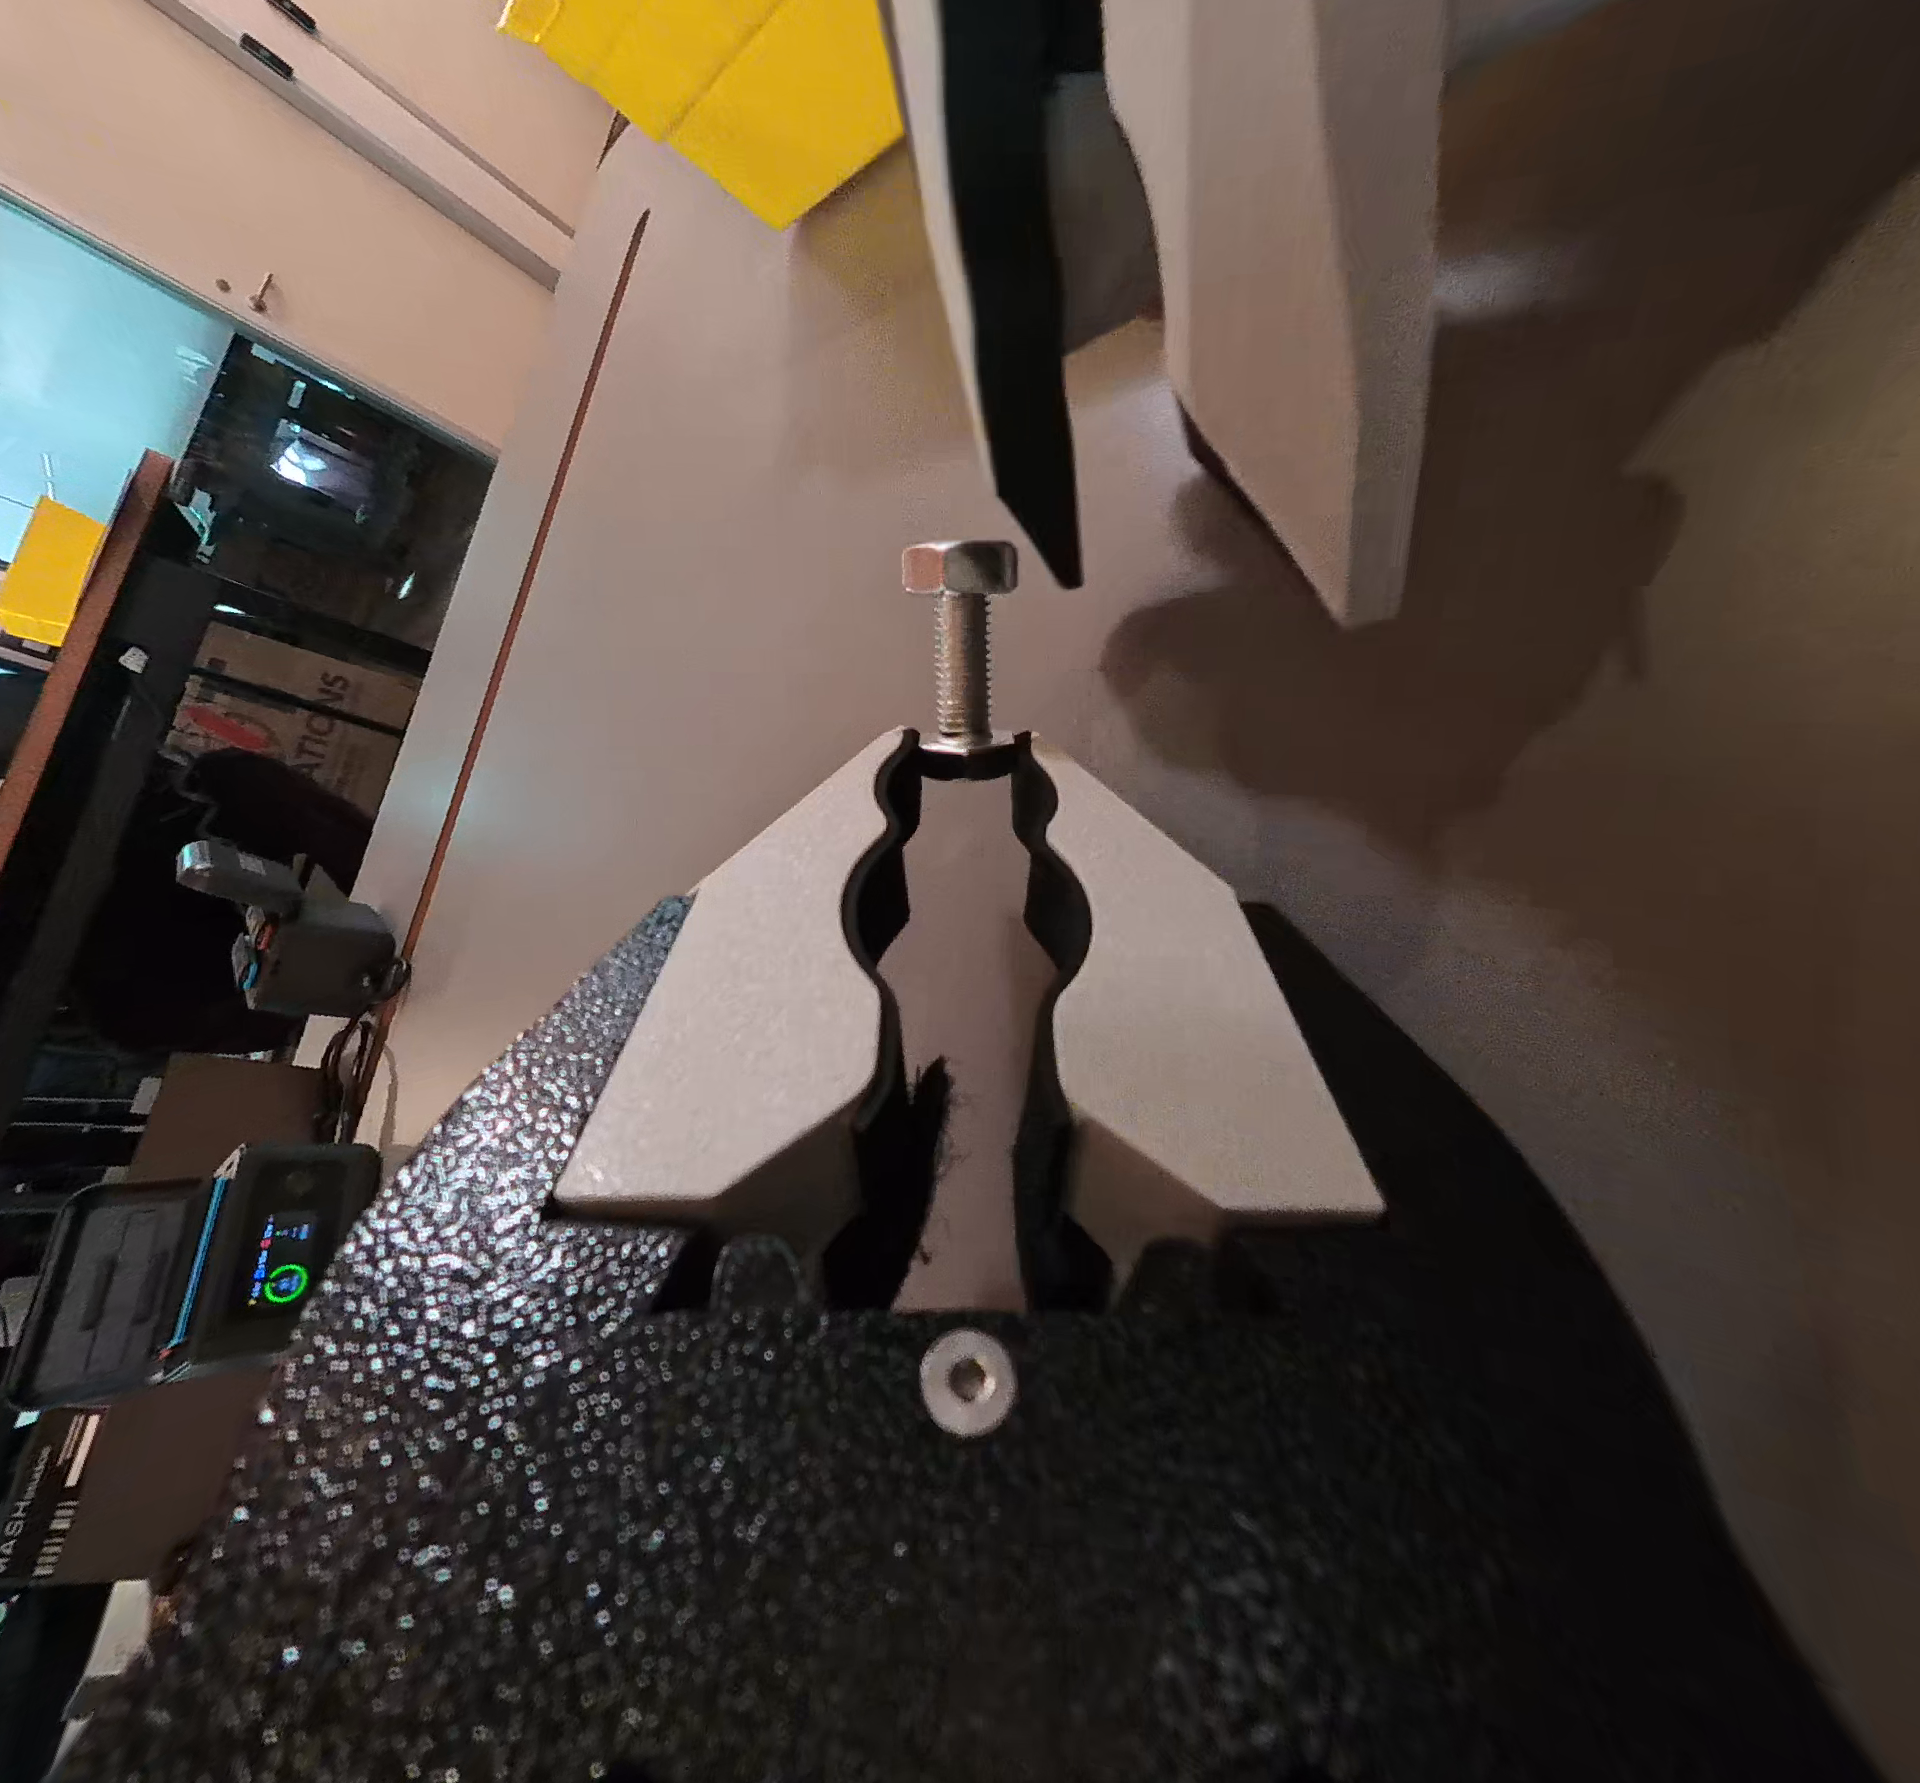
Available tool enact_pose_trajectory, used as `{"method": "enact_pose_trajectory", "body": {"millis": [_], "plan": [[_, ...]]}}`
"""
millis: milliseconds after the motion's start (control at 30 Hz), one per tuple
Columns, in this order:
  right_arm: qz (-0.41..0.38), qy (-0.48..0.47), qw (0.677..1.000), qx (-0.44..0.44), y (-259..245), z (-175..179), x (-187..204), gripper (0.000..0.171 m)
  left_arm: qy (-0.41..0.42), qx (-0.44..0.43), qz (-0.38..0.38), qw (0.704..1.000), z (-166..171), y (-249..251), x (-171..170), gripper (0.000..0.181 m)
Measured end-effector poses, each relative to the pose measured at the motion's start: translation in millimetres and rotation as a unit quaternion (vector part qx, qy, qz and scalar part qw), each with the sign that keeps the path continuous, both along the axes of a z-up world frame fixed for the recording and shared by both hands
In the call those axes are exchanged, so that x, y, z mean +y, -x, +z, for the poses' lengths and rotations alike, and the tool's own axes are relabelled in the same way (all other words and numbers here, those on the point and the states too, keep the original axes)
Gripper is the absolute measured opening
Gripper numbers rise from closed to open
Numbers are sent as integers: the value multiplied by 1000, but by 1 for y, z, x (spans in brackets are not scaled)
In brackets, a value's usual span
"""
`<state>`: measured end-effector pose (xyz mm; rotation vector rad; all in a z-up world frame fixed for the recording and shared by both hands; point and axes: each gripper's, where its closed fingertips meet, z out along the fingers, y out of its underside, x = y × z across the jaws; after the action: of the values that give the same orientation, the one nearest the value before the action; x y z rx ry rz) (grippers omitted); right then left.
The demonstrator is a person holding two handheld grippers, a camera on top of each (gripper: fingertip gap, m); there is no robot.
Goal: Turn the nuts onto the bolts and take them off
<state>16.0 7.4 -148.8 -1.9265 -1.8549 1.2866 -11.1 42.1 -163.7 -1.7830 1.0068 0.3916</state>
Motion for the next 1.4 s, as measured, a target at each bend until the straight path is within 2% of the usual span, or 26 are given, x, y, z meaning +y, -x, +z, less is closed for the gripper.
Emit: {"method": "enact_pose_trajectory", "body": {"millis": [100,167,267,300,333,400,433,500,567,667,733,800,833,900,967,1067,1200,1233,1300,1333,1400], "plan": [[10,15,1000,1,5,0,-7,81,0,3,-1,1000,0,0,0,16],[5,-6,999,33,17,9,-4,85,0,6,3,1000,0,0,0,16],[29,-7,975,219,37,71,-16,82,-1,22,3,1000,-1,0,1,16],[19,-8,972,235,37,81,-14,82,-2,18,5,1000,0,0,1,16],[2,-25,979,201,36,72,-6,82,-2,10,6,1000,0,1,1,16],[-22,-49,996,71,21,32,11,85,-1,5,8,1000,1,1,0,16],[-25,-39,999,20,11,15,13,86,-1,8,7,1000,0,0,0,16],[-20,8,1000,-20,1,0,6,86,-1,13,5,1000,0,-1,0,16],[-14,35,999,-18,1,-1,-2,84,-1,11,5,1000,0,-1,0,16],[-12,14,1000,17,13,8,-2,83,0,17,4,1000,-1,-2,-1,16],[2,-6,994,110,27,35,-4,76,-1,23,4,1000,-1,-3,-1,16],[16,4,980,200,34,67,-13,80,-1,17,5,1000,-1,-3,-1,16],[-2,-16,982,188,33,64,-5,82,-1,13,6,1000,-1,-3,-1,16],[-22,-56,994,92,20,32,12,86,-1,8,8,1000,-1,-3,-1,16],[-21,-33,999,17,3,9,13,85,-2,12,7,1000,-1,-3,-2,16],[-8,10,1000,-13,-8,-1,1,77,-2,15,6,1000,-2,-4,-1,16],[2,-43,999,29,6,6,1,83,2,8,4,1000,-2,-4,0,16],[17,-57,995,78,13,19,-1,83,0,9,3,1000,-2,-4,0,16],[65,-25,977,200,21,60,-25,81,0,17,4,1000,-3,-5,0,16],[58,-21,976,210,23,67,-25,80,-1,15,5,1000,-3,-5,0,16],[18,-67,988,140,19,45,-6,78,-1,6,8,1000,-2,-4,0,16]]}}
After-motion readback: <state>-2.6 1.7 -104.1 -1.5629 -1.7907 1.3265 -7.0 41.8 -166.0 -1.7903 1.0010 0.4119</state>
